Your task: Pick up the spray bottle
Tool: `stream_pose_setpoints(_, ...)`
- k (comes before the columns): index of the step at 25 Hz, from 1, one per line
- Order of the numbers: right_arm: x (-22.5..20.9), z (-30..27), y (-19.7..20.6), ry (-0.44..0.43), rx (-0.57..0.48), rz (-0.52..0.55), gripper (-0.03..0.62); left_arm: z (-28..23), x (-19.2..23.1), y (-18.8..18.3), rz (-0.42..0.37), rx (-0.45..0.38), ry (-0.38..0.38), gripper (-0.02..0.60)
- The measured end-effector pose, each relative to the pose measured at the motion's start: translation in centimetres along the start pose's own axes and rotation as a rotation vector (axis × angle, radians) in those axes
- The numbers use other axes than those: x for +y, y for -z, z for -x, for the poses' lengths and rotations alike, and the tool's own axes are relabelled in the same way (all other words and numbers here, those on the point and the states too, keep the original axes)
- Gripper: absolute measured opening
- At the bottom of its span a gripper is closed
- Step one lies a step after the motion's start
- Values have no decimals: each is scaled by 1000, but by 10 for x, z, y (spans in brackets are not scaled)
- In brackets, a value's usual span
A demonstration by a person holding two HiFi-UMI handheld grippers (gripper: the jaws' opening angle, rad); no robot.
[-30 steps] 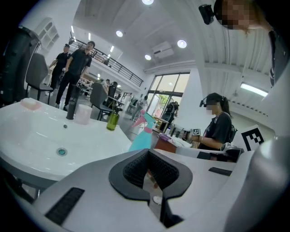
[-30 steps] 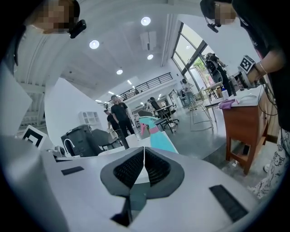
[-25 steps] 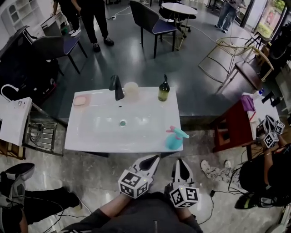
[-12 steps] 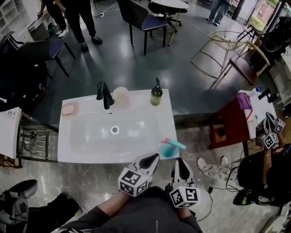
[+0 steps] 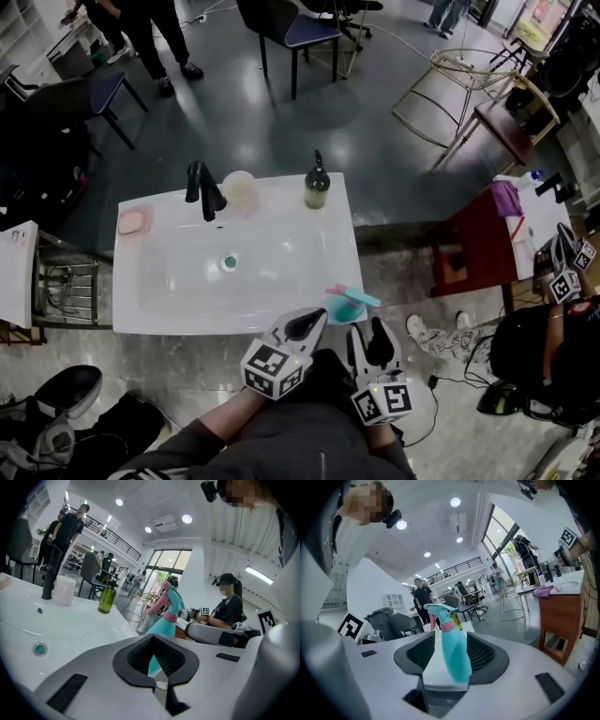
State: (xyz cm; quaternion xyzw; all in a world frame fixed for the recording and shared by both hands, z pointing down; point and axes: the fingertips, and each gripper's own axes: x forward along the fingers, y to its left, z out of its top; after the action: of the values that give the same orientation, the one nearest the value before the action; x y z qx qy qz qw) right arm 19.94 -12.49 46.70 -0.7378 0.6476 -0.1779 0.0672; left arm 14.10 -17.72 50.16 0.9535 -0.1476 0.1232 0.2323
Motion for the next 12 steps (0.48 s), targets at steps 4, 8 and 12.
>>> stream_pose_setpoints(4, 6, -2, 3, -70, 42, 25, 226, 2, -1, 0, 19, -11, -40, 6)
stream_pose_setpoints(8, 9, -5, 3, -124, 72, 71, 278, 6, 1, -1, 43, -30, -96, 6)
stream_pose_setpoints(12, 8, -10, 2, -150, 87, 143, 355, 10, 0, -1, 65, -54, -136, 6)
